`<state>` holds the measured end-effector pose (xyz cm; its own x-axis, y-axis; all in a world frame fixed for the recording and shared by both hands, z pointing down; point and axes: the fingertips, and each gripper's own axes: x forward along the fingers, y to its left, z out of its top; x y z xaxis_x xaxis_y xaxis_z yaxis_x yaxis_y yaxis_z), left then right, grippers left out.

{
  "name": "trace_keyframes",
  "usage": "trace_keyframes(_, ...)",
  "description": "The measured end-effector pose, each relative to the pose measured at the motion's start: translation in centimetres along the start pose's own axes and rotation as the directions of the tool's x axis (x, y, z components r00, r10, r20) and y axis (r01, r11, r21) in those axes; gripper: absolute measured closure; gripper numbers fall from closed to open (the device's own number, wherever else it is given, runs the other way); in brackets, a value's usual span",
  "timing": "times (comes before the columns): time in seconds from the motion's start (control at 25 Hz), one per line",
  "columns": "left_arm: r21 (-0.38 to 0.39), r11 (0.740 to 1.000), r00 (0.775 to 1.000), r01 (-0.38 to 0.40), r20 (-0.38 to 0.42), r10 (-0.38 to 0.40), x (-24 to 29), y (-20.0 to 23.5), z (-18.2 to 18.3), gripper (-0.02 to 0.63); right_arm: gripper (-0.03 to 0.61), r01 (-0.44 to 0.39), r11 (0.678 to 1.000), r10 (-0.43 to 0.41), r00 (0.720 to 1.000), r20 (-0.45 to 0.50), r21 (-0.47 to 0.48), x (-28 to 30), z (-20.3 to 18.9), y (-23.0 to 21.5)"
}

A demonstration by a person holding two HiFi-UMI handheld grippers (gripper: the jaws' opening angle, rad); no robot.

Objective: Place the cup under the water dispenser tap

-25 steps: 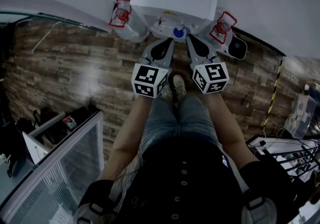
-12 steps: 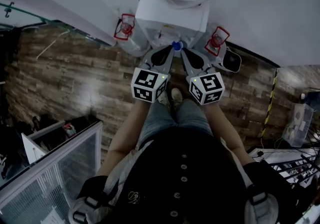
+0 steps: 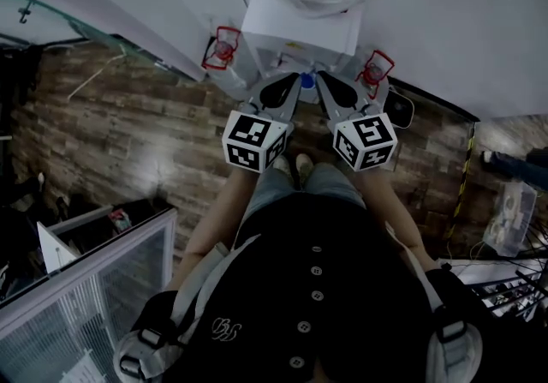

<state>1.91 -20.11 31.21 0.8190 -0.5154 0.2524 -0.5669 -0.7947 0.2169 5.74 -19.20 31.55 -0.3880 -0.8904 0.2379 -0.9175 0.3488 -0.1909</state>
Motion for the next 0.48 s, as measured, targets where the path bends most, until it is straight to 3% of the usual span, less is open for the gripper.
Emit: trace_keyframes(0.48,0.051,0.997,0.998,0.052,0.034,-0.054,-1.1,-0.5,2.9,0.614,0.578,-0.041,0.999,0.041,0.998,0.053,0.011,0.2,3.6,1.4)
